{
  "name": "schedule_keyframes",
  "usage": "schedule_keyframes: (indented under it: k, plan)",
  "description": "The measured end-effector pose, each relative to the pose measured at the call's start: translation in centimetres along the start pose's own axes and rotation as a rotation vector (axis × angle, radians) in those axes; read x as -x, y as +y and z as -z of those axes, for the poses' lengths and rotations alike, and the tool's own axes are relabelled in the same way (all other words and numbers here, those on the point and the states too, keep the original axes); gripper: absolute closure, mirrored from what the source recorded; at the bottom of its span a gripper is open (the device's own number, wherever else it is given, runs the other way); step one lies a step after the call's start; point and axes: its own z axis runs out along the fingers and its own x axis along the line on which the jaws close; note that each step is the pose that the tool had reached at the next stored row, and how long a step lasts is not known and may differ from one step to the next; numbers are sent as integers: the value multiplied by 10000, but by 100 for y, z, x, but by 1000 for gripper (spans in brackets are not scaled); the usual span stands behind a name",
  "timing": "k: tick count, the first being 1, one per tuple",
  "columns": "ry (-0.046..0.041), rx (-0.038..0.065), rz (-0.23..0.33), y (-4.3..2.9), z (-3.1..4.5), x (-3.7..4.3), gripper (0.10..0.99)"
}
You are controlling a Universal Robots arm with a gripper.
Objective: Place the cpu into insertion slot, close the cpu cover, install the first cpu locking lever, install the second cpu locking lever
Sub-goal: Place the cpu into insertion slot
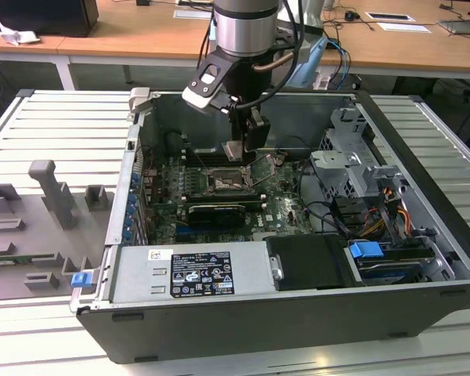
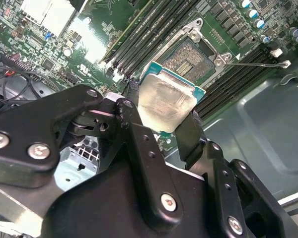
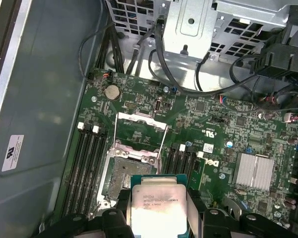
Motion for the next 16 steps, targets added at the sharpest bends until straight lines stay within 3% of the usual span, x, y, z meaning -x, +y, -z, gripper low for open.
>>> schedule_keyframes:
  k: [16]
  plan:
    - [-1, 0, 0, -6, -69, 1, 549]
